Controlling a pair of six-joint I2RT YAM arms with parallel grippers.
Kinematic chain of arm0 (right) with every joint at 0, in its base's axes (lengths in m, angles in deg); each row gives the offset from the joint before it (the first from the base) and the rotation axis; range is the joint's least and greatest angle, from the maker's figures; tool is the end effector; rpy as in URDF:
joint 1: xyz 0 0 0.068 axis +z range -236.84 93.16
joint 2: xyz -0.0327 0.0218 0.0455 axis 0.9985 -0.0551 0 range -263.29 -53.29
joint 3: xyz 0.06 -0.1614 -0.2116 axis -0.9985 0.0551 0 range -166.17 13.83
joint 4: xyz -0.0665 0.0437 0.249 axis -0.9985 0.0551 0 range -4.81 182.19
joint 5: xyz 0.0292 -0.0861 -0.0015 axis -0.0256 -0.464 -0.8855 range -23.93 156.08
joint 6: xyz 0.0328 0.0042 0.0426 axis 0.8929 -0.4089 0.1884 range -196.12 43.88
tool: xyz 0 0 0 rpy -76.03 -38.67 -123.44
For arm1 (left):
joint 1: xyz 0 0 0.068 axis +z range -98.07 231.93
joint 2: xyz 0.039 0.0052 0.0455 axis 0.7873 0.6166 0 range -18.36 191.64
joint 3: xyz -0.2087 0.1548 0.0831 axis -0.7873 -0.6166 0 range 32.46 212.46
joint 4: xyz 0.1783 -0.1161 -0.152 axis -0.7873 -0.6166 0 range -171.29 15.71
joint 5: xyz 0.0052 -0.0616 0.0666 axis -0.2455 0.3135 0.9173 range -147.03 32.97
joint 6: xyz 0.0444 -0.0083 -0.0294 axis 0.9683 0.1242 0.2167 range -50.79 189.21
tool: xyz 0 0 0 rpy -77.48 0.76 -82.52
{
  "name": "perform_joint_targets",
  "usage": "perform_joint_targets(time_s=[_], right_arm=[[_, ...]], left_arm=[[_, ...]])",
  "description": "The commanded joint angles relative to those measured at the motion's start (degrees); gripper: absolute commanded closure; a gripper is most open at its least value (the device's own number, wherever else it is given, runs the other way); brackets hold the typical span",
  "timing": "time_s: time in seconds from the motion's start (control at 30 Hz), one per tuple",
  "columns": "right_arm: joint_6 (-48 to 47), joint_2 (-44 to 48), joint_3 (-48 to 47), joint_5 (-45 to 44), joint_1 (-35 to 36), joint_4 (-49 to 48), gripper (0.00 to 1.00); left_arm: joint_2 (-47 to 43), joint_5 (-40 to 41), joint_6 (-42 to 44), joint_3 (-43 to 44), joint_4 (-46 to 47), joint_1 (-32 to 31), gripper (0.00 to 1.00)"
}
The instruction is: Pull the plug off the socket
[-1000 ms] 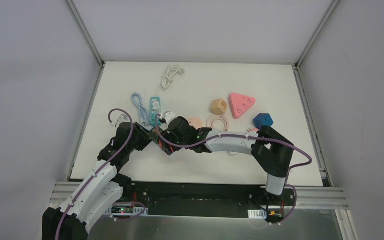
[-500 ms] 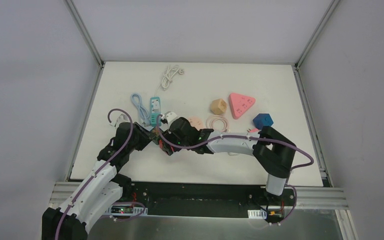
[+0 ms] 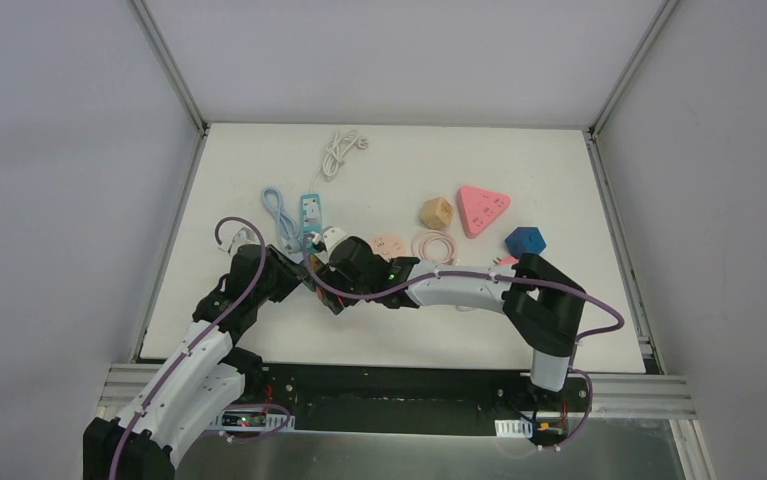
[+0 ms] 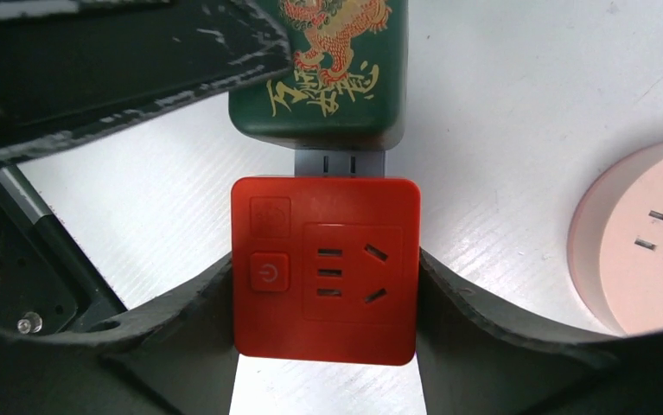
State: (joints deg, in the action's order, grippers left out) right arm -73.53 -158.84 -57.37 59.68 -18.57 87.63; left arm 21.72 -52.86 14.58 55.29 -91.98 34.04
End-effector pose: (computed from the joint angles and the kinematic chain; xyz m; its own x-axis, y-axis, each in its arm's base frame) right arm 0.1571 0.3836 0.2136 -0.2616 -0.5354 -0.8030 -0.8792 0.4755 -0.0306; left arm 0.1525 -0.0466 0.2054 -0.5191 -0.6870 -0.5084 -0.2999 0.7035 -0.6444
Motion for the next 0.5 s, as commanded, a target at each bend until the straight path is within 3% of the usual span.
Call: perform_joint_targets(time_s=[0.0,0.27,0.47], right_arm=[[2.81,7.13,0.39,5.49,-2.28,-9.24,1.00],[-6.50,0.50,-7.05,-10.03,2.73,0.97,1.00],[0.72,5.28,-2.08,4.94,-3.34,-6.85,1.00]], left_arm=[[1.08,4.10,4.00,-2.35,-11.62,0.84,0.64],[3.33,4.05,4.24,-2.65,-10.15,0.84,0.64],[3.66,5.41,4.34,-2.77,-9.63,0.84,0.65]])
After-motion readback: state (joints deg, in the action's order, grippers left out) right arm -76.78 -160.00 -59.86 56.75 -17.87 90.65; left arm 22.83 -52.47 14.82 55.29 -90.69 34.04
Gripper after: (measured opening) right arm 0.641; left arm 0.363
